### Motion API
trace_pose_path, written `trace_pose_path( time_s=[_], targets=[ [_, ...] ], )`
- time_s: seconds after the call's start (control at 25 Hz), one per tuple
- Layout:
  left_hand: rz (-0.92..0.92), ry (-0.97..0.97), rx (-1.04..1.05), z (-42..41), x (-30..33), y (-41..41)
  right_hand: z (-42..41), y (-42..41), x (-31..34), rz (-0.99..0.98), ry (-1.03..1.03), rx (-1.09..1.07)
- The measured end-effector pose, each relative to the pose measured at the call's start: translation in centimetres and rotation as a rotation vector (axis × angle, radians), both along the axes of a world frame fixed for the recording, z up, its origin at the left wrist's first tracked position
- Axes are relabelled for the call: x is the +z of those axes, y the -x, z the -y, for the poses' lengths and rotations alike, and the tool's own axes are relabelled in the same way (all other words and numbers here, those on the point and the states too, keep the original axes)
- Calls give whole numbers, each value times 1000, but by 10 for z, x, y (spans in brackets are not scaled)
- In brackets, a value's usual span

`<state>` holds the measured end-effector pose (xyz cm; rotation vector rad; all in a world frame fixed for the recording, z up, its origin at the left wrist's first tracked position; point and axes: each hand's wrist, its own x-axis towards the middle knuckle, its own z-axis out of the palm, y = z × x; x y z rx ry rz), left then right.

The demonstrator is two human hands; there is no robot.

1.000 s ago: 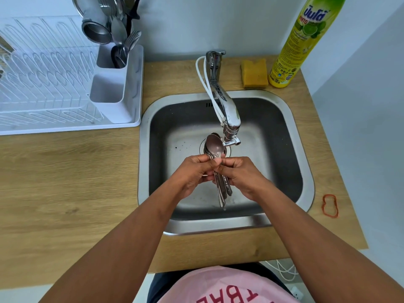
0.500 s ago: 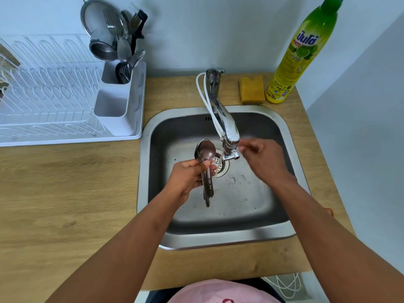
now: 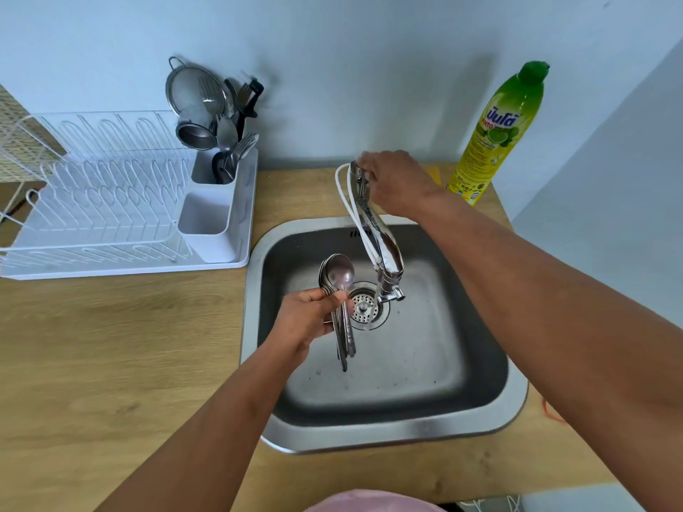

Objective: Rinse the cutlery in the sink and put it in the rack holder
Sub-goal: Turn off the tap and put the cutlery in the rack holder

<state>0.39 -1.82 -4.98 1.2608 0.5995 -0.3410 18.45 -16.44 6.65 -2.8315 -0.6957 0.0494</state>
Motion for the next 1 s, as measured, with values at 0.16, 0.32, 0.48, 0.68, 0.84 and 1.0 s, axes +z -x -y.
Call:
trace_pose_path(
  time_s=[0.16,0.32,0.48,0.68,0.84,1.0],
  targets=[
    [-6,44,39,-8,1,-4,6,3,-8,-33,4,-6],
    [-5,58,42,-8,9,-8,17,6,-17,-127,-124,-56],
    [7,68,51,-10,19,-9,39,34,-33,-45,-500,-304],
    [9,100,67,-12,23,1,67,148,-113,-450,-903,-762],
    [22,129,73,-14,23,11,35,220,-135,-809,-951,-542],
    [94,152,52,-18,35,19,12,224,-110,-784,-933,-284]
  ],
)
